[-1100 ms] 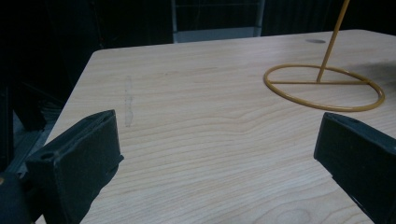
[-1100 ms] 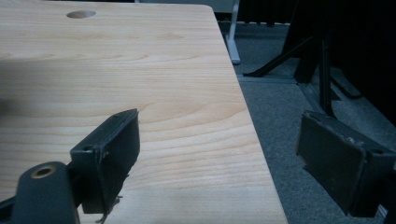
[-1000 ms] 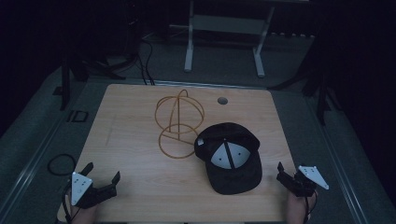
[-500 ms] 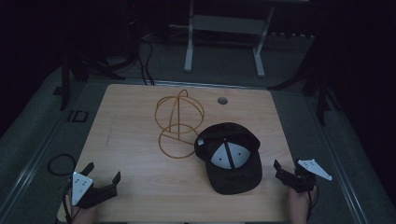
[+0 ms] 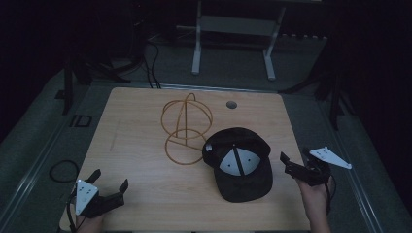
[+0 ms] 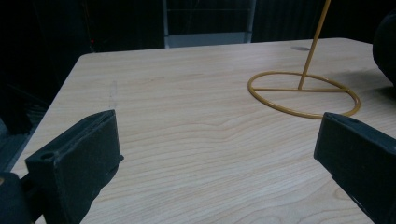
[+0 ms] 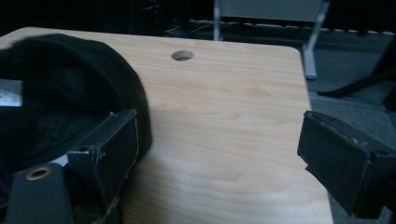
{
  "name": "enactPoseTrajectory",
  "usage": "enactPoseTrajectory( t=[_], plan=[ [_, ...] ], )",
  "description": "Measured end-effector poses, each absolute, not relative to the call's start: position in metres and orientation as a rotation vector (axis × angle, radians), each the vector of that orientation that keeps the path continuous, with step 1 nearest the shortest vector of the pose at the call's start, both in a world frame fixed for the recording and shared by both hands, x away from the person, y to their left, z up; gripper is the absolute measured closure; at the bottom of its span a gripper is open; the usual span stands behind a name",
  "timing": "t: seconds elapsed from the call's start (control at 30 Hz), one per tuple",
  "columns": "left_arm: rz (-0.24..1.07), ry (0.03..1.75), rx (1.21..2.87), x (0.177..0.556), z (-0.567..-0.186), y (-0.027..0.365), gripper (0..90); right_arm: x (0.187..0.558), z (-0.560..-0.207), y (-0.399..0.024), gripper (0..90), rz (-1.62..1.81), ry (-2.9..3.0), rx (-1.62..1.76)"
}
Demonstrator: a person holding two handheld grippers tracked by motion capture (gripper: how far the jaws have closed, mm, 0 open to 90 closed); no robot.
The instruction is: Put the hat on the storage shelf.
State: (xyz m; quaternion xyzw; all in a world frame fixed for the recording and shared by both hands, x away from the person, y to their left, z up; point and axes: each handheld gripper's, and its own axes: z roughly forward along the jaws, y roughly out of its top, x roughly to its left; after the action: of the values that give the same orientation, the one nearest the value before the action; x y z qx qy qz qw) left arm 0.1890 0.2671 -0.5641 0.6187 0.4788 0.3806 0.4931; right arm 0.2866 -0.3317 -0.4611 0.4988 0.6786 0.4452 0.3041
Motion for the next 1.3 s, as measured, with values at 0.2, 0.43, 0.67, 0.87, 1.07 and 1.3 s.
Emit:
enactPoseTrajectory(
  t=[0.2,0.43,0.67,0.87,1.07,1.3],
  plan=[
    [0.916,1.169,1.514,0.188,-0.563,0.262,0.9,0.301,-0.454,-0.315,12.4,1.203,1.877,1.254],
    [0.799,1.191,1.55,0.189,-0.56,0.259,0.9,0.326,-0.452,-0.295,13.9,1.17,1.954,1.189],
    [0.816,1.175,1.601,0.187,-0.558,0.255,0.9,0.348,-0.456,-0.273,27.9,1.115,2.041,1.157],
    [0.814,1.16,1.618,0.186,-0.557,0.253,0.9,0.36,-0.467,-0.257,51.3,1.034,2.124,1.121],
    [0.814,1.162,1.634,0.187,-0.559,0.252,0.9,0.363,-0.475,-0.249,79.1,0.95,2.121,1.12],
    [0.801,1.161,1.629,0.188,-0.559,0.252,0.9,0.36,-0.471,-0.245,88.1,0.951,2.092,1.121]
  ],
)
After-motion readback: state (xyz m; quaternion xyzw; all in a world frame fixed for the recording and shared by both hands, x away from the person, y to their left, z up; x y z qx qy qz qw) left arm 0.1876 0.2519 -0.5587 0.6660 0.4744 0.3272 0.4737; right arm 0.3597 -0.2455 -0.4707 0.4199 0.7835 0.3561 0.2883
